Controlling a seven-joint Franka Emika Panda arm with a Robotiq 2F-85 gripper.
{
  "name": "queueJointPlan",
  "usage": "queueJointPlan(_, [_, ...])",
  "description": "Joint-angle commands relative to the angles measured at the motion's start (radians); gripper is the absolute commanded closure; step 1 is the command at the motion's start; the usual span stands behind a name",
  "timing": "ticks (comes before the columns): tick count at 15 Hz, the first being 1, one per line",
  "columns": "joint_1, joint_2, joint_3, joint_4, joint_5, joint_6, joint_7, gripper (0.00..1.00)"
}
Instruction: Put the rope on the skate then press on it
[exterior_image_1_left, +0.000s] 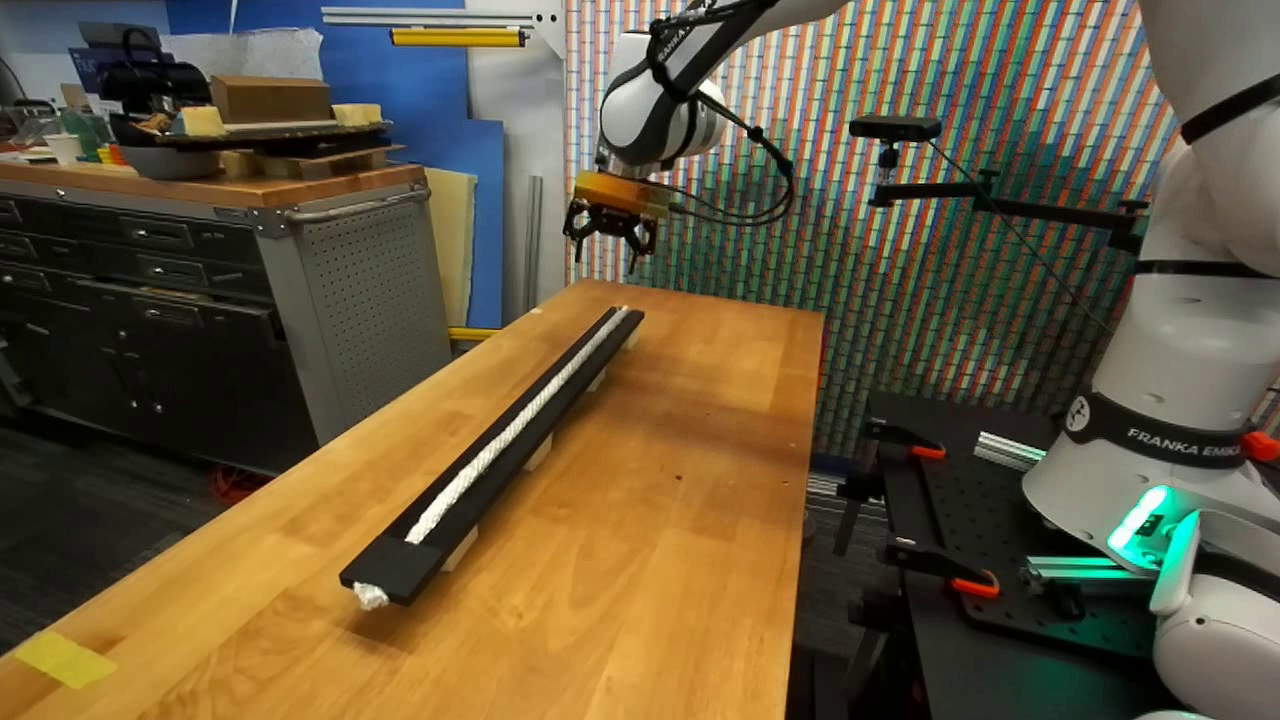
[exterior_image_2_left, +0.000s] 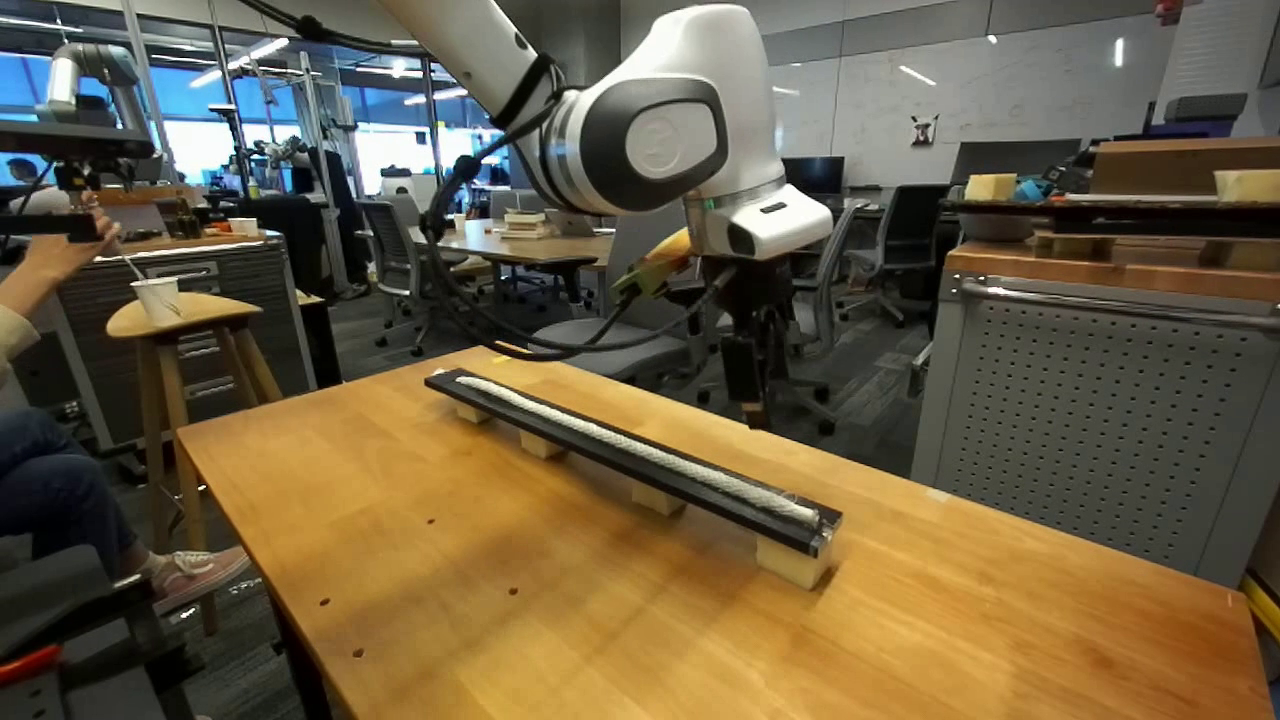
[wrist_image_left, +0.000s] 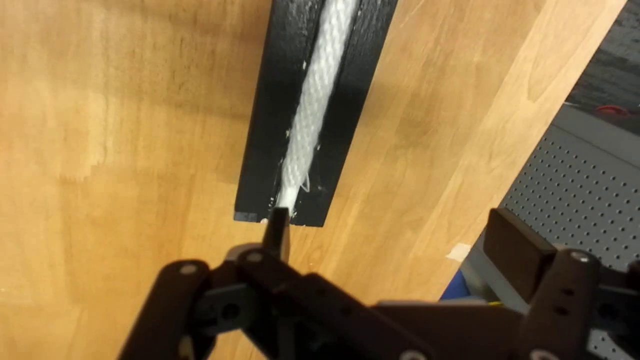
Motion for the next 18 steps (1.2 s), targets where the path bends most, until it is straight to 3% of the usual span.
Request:
queueJointPlan(1, [0.073, -0.154, -0.032, -0.171, -0.114, 0.011, -0.031, 0.00])
queueJointPlan(6, [0.122, -0.302, -0.020, -0.343, -0.286, -0.022, -0.057, 0.00])
queueJointPlan(10, [0.115, -0.390, 0.022, -0.431, -0.375, -0.132, -0.160, 0.00])
queueJointPlan(15, [0.096, -0.442, 0.087, -0.470, -0.353, -0.303, -0.374, 0.00])
queueJointPlan(16, [0.094, -0.390, 0.082, -0.436, -0.351, -0.254, -0.293, 0.00])
queueJointPlan(18, [0.094, -0.392, 0.088, -0.439, -0.351, -0.260, -0.298, 0.00])
